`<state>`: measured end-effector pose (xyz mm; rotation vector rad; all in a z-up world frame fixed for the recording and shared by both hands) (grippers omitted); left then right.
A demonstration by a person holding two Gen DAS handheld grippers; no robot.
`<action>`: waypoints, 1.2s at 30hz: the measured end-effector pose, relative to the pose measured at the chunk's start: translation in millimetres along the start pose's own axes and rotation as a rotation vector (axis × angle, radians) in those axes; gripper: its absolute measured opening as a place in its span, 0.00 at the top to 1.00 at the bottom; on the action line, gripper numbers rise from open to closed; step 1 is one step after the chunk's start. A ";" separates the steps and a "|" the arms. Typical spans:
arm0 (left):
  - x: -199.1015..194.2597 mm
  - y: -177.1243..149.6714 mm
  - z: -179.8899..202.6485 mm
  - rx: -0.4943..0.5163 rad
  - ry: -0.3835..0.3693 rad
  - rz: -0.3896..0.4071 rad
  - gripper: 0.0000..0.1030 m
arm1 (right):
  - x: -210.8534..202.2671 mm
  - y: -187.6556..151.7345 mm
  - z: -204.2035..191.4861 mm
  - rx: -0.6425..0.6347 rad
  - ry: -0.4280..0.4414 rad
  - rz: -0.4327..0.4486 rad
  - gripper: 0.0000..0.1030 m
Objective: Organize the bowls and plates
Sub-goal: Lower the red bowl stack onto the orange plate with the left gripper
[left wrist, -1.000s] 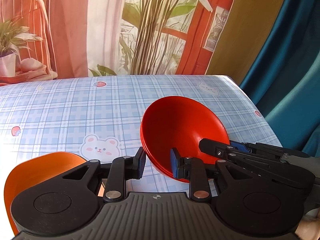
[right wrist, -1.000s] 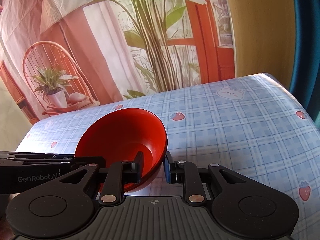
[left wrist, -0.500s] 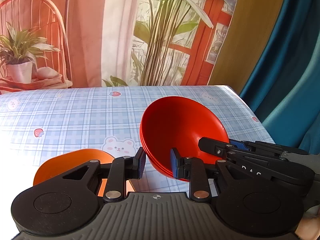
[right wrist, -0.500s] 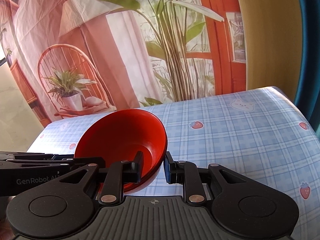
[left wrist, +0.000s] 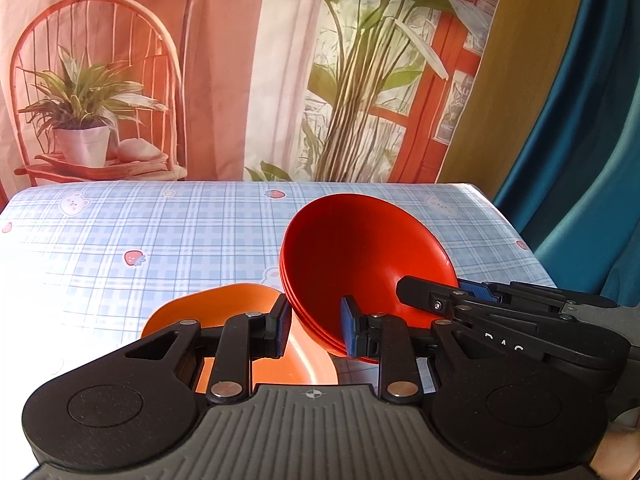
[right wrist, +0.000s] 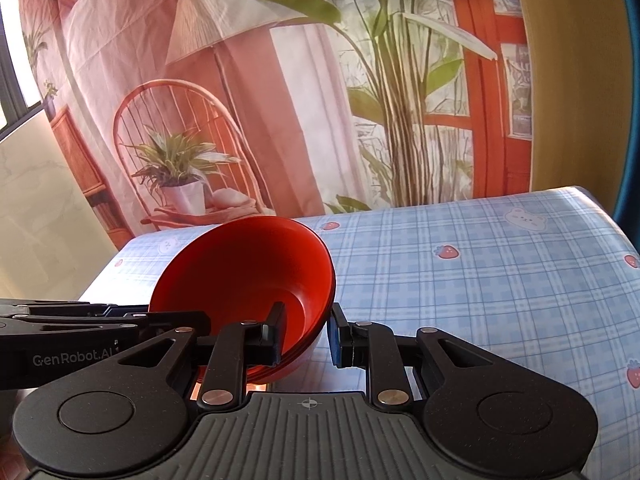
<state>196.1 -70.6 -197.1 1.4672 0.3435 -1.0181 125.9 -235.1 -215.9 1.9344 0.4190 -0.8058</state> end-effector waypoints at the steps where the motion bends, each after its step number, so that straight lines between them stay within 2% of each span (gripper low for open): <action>1: -2.5 -1.3 -2.3 -0.002 0.003 0.001 0.73 | 0.0 -0.8 -4.1 -0.003 0.004 -0.001 0.80; 21: -30.2 -28.6 -32.1 -0.047 0.033 0.010 0.73 | 2.4 -20.3 -52.2 -0.065 0.039 -0.041 0.80; 36: -22.8 -48.6 -50.7 -0.089 0.041 -0.029 0.73 | 22.1 -38.9 -69.4 -0.103 0.042 -0.097 0.80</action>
Point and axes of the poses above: each gripper's, at about its wrist camera, not at the fingertips, and x roughly the way its jaws point, z to its right, y to its top, the point moved 5 cm from there along x, roughly the way its jaws point, and after that the axes turned 5 degrees about -z, right-handed, at the moved point
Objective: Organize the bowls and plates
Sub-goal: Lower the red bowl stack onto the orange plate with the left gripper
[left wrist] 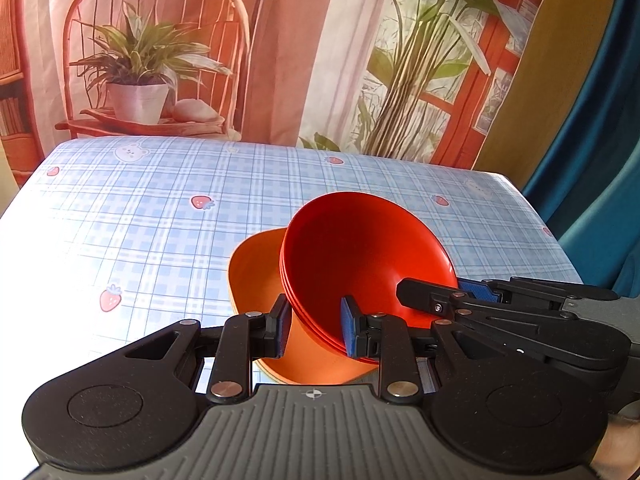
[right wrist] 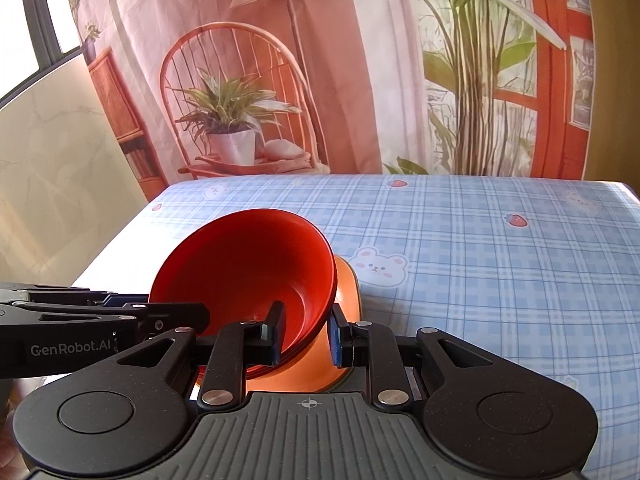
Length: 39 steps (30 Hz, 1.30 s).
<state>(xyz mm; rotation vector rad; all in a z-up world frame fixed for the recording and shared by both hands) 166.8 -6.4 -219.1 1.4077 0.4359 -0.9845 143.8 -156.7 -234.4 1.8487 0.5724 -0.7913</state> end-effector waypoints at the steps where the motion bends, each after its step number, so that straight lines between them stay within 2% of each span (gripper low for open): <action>1: 0.6 -1.5 -1.4 -0.002 0.003 -0.003 0.73 | 2.3 -1.4 -1.4 -0.004 -0.001 -0.004 0.80; 22: 18.5 -15.9 -17.3 -0.014 0.056 -0.044 0.73 | 38.2 -18.3 -11.3 -0.036 -0.006 -0.073 0.81; 39: 21.2 -16.7 -14.4 0.009 0.068 -0.046 0.73 | 39.6 -19.9 -8.8 -0.031 -0.010 -0.083 0.80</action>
Point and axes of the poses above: each gripper's, at about its wrist camera, not at the fingertips, and x roughly the way its jaws point, z to its right, y to its top, the point moved 5 cm from there along x, roughly the way its jaws point, and after that the axes turned 5 degrees about -z, right-handed, at the moved point
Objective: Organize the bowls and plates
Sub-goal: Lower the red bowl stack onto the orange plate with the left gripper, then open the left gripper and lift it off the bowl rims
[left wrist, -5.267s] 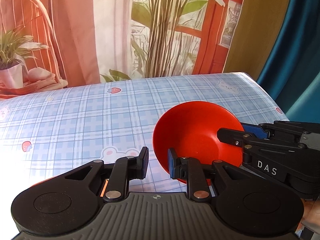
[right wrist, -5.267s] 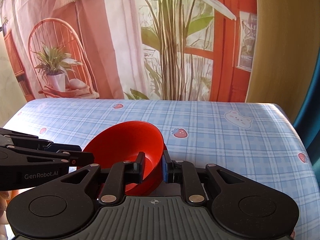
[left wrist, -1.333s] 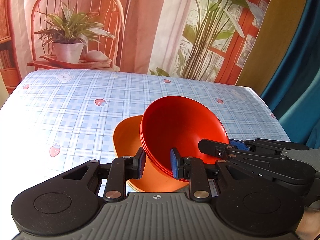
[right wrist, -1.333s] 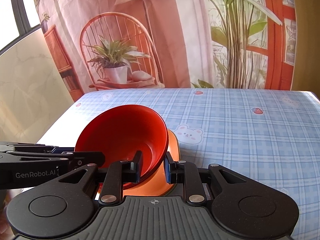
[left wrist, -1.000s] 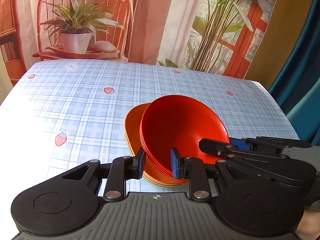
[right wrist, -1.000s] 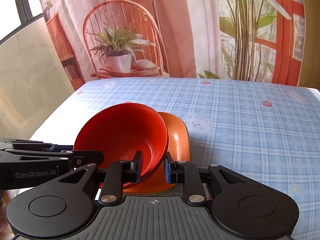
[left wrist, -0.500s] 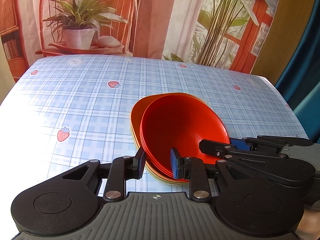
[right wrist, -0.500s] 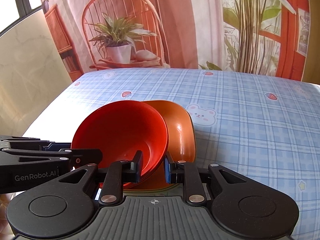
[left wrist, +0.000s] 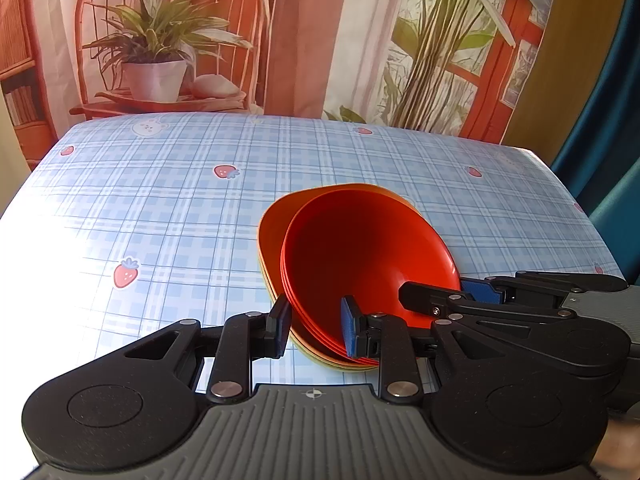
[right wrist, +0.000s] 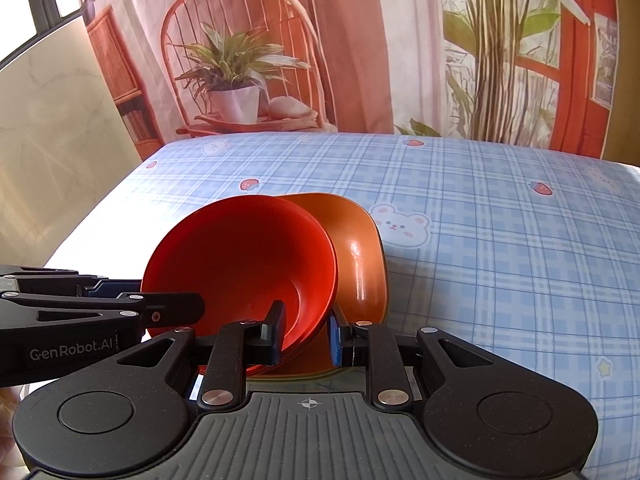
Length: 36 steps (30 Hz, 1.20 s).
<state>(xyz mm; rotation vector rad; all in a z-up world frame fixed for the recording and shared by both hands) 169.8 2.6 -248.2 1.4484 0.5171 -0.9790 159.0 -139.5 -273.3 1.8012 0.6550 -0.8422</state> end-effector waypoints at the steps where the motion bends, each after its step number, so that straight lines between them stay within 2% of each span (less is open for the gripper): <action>1: -0.4 0.0 -0.1 0.000 0.001 0.000 0.73 | -0.2 0.0 0.4 0.001 0.000 0.000 0.80; 5: -2.2 0.5 0.4 0.006 0.007 0.002 0.70 | -5.7 1.0 0.9 0.000 0.000 0.014 0.76; 8: -7.3 1.9 1.0 0.011 0.009 0.016 0.64 | -11.6 2.8 0.7 -0.001 -0.003 0.028 0.76; 11: -15.4 6.1 2.8 0.020 0.011 0.035 0.59 | -20.0 6.7 3.1 0.005 -0.013 0.047 0.72; 15: -29.8 11.2 7.2 0.035 0.016 0.074 0.46 | -33.7 13.9 8.2 0.011 -0.021 0.078 0.64; 20: -51.0 20.8 10.8 0.060 0.041 0.128 0.34 | -52.5 24.6 12.2 0.005 -0.042 0.117 0.47; 25: -78.0 31.8 12.2 0.081 0.072 0.196 0.14 | -76.9 36.0 12.8 -0.009 -0.060 0.159 0.28; 26: -85.3 33.8 12.4 0.083 0.079 0.213 0.13 | -82.2 38.2 13.1 -0.012 -0.065 0.167 0.25; 28: -99.0 38.1 12.6 0.082 0.090 0.245 0.08 | -94.8 43.2 13.0 -0.019 -0.072 0.189 0.10; 31: -119.6 43.6 13.3 0.077 0.099 0.289 0.02 | -115.4 49.4 12.6 -0.034 -0.082 0.221 0.00; 36: -153.6 51.6 17.5 0.095 0.149 0.348 0.00 | -151.8 58.4 11.8 -0.036 -0.097 0.257 0.00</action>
Point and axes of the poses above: each gripper's, at about its wrist camera, not at the fingertips, and x roughly the way its jaws point, z to its right, y to its top, the point moved 5 cm from there along x, roughly the way its jaws point, and after that the axes turned 5 degrees about -z, right-handed, at the moved point
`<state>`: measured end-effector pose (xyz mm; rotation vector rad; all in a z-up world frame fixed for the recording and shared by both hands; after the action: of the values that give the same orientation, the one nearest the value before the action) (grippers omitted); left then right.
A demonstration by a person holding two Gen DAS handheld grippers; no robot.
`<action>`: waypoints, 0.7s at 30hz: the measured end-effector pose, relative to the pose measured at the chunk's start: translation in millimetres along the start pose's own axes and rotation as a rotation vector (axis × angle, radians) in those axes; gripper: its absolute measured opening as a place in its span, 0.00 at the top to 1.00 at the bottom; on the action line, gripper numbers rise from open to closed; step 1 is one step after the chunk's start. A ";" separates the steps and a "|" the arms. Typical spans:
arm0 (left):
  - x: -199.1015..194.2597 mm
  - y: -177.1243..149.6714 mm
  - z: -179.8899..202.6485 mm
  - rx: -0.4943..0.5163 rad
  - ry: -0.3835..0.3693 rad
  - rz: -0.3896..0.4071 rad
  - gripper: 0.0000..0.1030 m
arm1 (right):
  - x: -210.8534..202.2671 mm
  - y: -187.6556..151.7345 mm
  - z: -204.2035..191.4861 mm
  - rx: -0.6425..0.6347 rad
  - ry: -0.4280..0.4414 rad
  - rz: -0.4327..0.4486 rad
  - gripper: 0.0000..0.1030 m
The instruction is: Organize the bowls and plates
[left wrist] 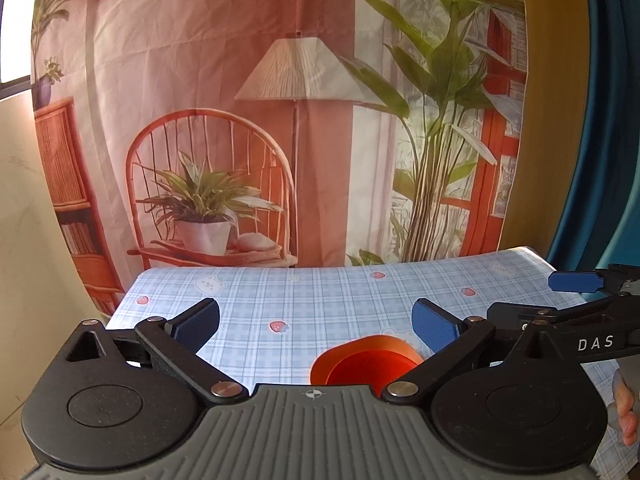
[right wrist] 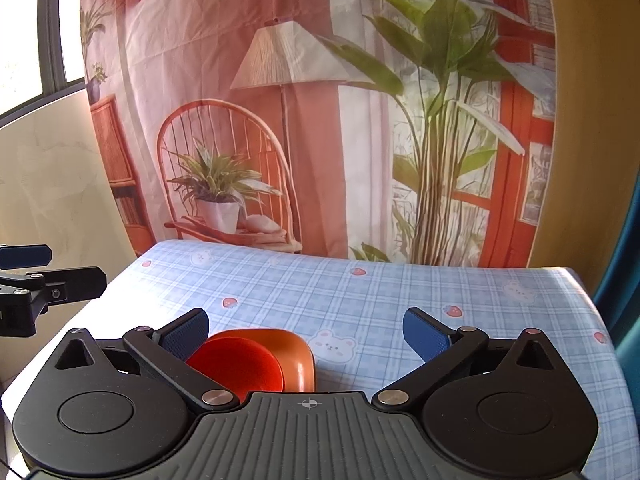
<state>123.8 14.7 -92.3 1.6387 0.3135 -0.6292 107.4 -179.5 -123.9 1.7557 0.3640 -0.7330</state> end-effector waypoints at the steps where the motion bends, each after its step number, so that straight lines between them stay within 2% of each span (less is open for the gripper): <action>1: -6.7 3.6 0.0 0.006 0.008 0.012 0.00 | -7.6 3.6 0.3 -0.003 -0.001 0.013 0.00; 5: -30.4 16.8 1.6 0.016 0.037 0.046 0.00 | -38.0 16.3 -1.6 -0.025 -0.031 0.056 0.00; 8: -48.4 25.1 2.8 0.027 0.094 0.072 0.00 | -61.2 24.7 -2.5 -0.027 -0.040 0.089 0.00; 11: -67.7 32.5 6.0 0.032 0.121 0.104 0.00 | -86.1 31.9 -3.0 -0.027 -0.054 0.118 0.00; 17: -112.6 42.2 14.1 0.013 0.095 0.173 0.00 | -133.0 40.3 -5.1 -0.031 -0.110 0.182 0.00; 21: -136.8 47.0 18.3 -0.004 0.079 0.208 0.00 | -157.8 43.6 -4.9 -0.012 -0.111 0.216 0.00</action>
<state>34.1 9.2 22.6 1.6690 0.1978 -0.4072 14.7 -169.2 10.8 1.7034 0.1009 -0.6672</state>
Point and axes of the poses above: each gripper's, at about its wrist camera, not at the fingertips, and x roughly the way its jaws point, z to its right, y to its top, the point moved 5 cm from there along x, roughly the way its jaws point, and after that the axes turned 5 degrees about -z, right-handed, at the moved point
